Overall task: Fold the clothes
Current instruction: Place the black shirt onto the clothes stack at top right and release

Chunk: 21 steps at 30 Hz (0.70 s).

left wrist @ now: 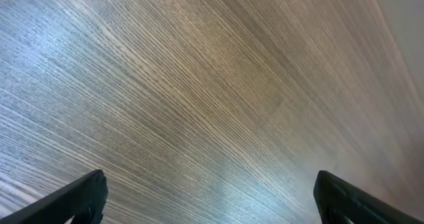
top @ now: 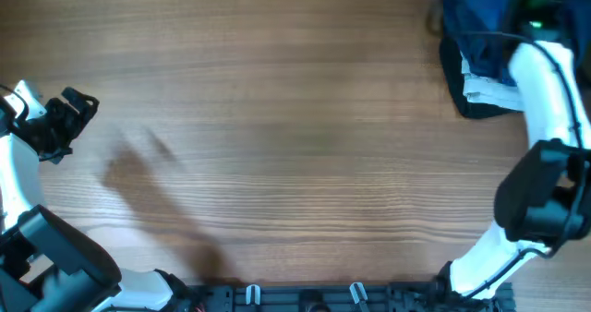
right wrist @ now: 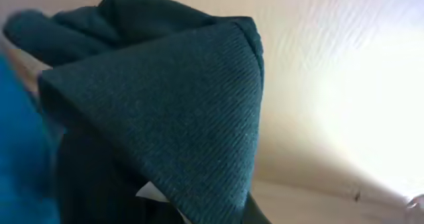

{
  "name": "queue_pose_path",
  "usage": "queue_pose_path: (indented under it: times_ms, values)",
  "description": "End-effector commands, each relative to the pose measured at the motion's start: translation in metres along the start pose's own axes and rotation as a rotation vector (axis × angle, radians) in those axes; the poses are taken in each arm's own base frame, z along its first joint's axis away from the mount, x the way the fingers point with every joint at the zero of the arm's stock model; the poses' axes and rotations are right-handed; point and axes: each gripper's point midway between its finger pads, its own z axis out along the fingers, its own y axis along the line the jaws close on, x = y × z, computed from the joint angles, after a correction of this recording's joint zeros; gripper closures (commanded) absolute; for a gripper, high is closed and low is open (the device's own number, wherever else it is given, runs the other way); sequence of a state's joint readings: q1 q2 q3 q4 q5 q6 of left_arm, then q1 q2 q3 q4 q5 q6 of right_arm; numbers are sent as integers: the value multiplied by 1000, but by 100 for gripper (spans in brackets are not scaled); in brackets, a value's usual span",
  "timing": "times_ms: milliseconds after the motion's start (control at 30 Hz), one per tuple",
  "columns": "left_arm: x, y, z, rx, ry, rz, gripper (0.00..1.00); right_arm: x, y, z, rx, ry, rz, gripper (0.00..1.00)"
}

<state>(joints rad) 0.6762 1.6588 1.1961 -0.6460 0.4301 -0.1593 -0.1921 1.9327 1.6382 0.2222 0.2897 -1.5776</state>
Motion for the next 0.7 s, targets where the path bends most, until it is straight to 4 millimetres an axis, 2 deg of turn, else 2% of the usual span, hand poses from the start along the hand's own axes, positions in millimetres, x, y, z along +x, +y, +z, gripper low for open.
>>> queue_pose_path:
  times_ms: [0, 67, 133, 233, 267, 367, 500, 567, 667]
  values:
    - [0, 2, 3, -6, 2, -56, 0, 23, -5, 1, -32, -63, 16, 96]
    - [-1, 2, 3, -6, 1, -60, 0, 28, 23, 0, -147, -85, 21, 96]
    - [-1, 2, 3, -5, 0, -59, 0, 21, 53, -7, -271, -143, 12, 96]
    - [-1, 2, 3, -6, 0, -59, 0, 13, 63, -11, -316, -163, 6, 95]
    - [-1, 2, 3, -6, 0, -59, 0, 8, 72, -16, -353, -172, -1, 0]
    - [-1, 2, 3, -6, 0, -59, 0, -14, 96, -36, -477, -206, -4, 0]
    - [-1, 2, 3, -6, -1, -59, 0, -69, 123, -82, -643, -304, -36, 0]
    - [-1, 2, 3, -6, -1, -59, 0, -98, 124, -103, -672, -356, -49, 0]
    - [-1, 2, 3, -6, 0, -59, 0, -134, 102, -128, -661, -379, 105, 0]
